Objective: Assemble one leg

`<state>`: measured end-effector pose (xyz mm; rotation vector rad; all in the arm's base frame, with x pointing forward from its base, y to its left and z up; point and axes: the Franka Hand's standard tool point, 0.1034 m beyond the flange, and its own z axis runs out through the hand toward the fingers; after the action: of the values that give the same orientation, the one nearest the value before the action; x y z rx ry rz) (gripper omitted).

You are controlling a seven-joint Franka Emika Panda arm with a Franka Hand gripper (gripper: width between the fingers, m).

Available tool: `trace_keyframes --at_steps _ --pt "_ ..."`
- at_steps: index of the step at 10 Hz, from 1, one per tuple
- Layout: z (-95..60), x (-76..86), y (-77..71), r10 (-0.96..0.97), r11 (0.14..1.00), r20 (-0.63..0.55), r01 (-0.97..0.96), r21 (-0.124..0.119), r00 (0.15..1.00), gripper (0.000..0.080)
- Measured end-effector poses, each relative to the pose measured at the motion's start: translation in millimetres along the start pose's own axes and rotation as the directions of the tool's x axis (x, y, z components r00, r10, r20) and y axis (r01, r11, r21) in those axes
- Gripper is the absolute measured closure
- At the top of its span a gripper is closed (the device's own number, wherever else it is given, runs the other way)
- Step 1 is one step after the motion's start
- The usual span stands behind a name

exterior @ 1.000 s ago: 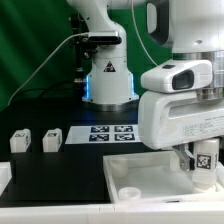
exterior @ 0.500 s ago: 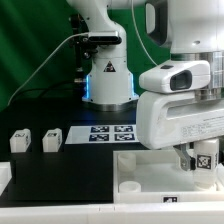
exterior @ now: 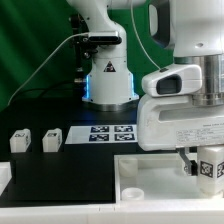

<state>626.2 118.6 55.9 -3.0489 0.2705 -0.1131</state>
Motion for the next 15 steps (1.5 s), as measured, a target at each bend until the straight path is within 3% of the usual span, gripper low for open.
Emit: trace_keyframes --at_steps 1,2,8,10,13,14,15 --pt "-0.3 1.5 1.2 0.142 0.99 0.013 -0.142 0.016 0.99 0.0394" --pt "-0.9 1.9 2.6 0.324 0.944 0.033 -0.326 0.047 0.945 0.0394" --pt "-0.6 1.7 0.9 0.742 0.668 0.053 -0.744 0.032 0.668 0.0394" --pt "1.7 0.4 -8.1 0.927 0.363 0.089 -0.932 0.019 0.363 0.0394" --pt "-1.3 3.5 -28.6 0.991 -0.047 0.123 -0.999 -0.006 -0.048 0.041" --pt "0.9 5.9 -26.9 0.982 -0.135 0.133 -0.991 -0.004 -0.134 0.041" --pt "1.5 5.1 -27.2 0.982 -0.138 0.133 -0.99 -0.006 -0.137 0.0425"
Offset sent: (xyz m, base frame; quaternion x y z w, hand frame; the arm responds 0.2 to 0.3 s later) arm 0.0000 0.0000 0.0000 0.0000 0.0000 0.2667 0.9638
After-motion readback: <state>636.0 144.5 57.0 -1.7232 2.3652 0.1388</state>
